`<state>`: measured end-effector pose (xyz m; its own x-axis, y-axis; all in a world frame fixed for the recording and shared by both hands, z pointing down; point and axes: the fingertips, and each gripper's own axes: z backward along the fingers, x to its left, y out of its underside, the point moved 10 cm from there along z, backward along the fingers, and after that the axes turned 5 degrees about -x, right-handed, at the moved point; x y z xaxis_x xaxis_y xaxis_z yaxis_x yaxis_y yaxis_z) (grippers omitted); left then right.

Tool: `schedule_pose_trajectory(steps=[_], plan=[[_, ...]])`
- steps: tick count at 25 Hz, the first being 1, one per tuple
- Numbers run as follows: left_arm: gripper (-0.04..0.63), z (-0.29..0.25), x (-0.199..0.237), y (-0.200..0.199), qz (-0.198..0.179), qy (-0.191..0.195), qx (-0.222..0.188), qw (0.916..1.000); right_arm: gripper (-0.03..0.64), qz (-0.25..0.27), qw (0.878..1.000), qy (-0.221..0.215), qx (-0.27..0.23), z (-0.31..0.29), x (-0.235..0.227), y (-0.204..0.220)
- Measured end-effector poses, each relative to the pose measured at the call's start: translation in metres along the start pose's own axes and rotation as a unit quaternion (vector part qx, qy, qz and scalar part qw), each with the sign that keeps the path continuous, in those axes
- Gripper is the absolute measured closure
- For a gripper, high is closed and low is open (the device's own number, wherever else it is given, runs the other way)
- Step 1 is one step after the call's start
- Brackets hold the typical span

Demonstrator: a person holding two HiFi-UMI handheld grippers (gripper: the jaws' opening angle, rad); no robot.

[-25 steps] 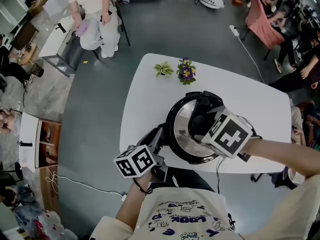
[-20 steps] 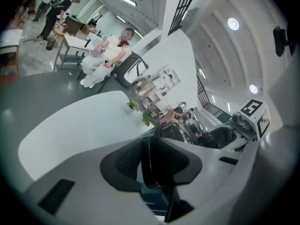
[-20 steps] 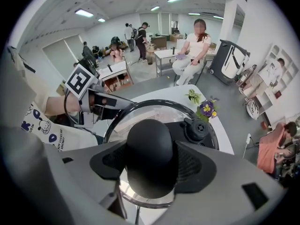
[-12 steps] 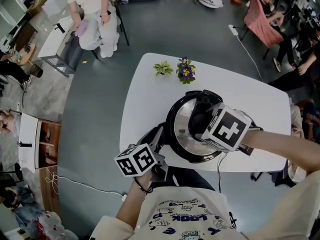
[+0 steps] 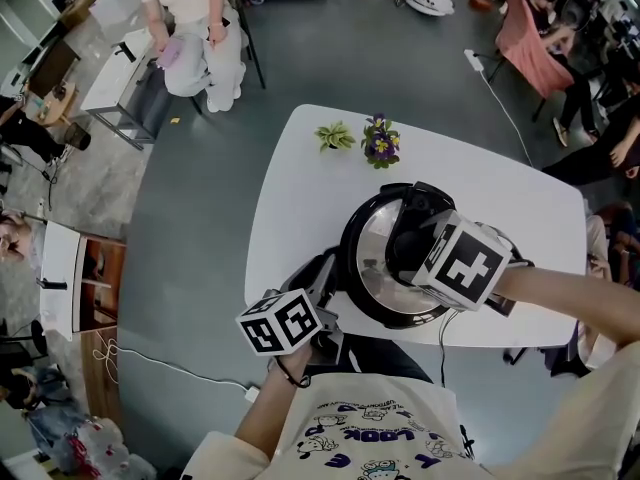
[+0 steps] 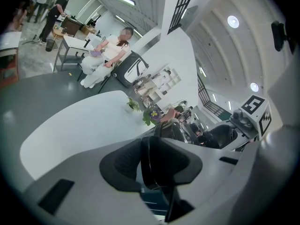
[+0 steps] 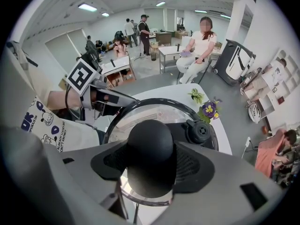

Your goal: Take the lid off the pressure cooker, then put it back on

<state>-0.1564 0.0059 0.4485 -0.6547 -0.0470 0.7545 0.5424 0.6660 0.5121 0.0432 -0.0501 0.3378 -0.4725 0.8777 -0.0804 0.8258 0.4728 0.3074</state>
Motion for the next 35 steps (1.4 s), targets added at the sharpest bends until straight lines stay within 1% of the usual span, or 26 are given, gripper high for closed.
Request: schedule_pose_trajectory(steps=[14,24,30,33,35], plan=[[0.465,-0.001,0.001,0.0,-0.002,-0.001,-0.002,1.0,0.321,-0.004,1.0,-0.005,-0.008,0.004,-0.005,-0.001],[0.465,-0.002,0.001,0.0,-0.014,-0.001,0.0,0.9999,0.321,-0.041,0.999,-0.014,-0.026,0.024,-0.013,-0.003],[0.469,-0.002,0.001,-0.004,-0.046,-0.004,0.005,0.9989,0.321,-0.067,0.997,0.001,-0.049,0.04,-0.021,-0.001],[0.471,0.001,0.0,-0.009,-0.066,-0.003,-0.003,0.9978,0.321,-0.085,0.995,0.012,-0.05,0.045,-0.026,0.007],[0.472,0.002,-0.002,-0.015,-0.087,-0.004,-0.011,0.9961,0.321,-0.1,0.994,0.019,-0.049,0.048,-0.03,0.014]])
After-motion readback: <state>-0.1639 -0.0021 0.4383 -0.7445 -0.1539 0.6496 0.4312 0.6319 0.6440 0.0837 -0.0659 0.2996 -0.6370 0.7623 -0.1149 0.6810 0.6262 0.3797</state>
